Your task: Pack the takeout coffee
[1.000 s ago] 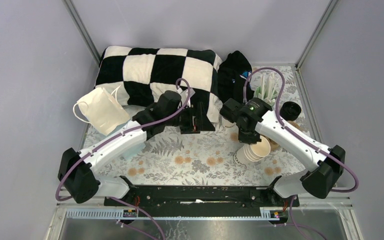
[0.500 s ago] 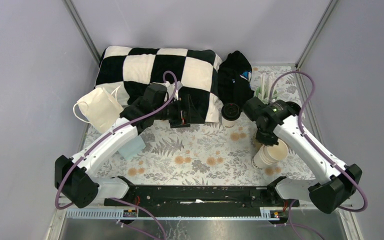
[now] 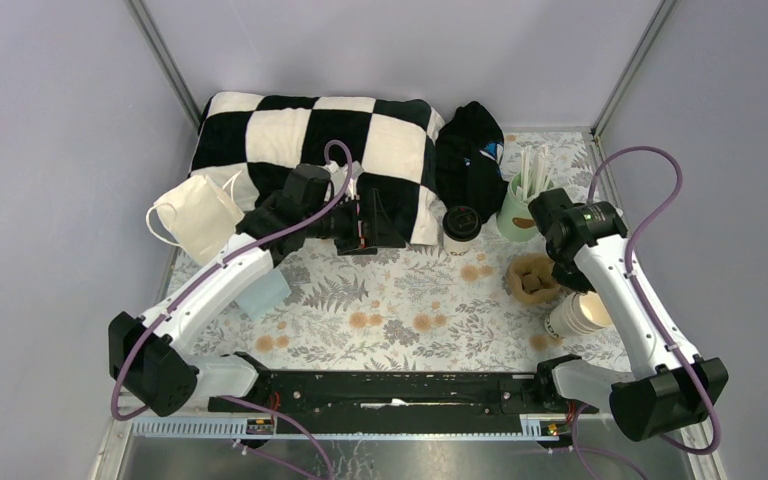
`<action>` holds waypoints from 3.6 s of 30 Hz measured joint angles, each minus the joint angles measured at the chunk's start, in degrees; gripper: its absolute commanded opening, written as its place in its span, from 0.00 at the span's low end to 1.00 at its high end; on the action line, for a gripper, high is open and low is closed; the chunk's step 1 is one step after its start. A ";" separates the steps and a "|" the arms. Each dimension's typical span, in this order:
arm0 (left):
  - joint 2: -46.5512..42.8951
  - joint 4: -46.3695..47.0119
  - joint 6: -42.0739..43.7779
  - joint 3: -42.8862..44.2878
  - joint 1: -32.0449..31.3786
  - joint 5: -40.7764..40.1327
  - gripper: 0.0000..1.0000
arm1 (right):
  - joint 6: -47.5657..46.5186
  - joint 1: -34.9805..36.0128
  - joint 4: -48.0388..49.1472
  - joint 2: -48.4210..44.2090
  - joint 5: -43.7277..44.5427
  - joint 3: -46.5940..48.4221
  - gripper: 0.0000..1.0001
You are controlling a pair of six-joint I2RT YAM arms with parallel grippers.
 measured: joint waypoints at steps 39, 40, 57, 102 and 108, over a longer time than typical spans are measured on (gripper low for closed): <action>-0.09 -2.08 1.25 2.84 2.58 0.37 0.99 | -13.07 -8.41 -0.61 -3.63 -0.46 12.52 0.00; -0.04 -2.08 1.25 2.84 2.60 0.42 0.99 | -13.42 -8.63 -0.63 -4.17 -0.61 12.76 0.00; 0.09 -2.84 -0.28 5.07 3.30 -1.11 0.99 | -25.33 -6.27 13.77 -6.05 -22.34 20.79 0.00; -3.78 -16.39 8.26 14.27 3.65 -8.94 0.99 | -25.73 -16.31 25.81 5.73 -12.87 20.72 0.64; -1.05 -18.14 12.66 15.69 1.86 -8.04 0.99 | -26.36 -32.98 33.20 24.17 -23.43 19.54 0.59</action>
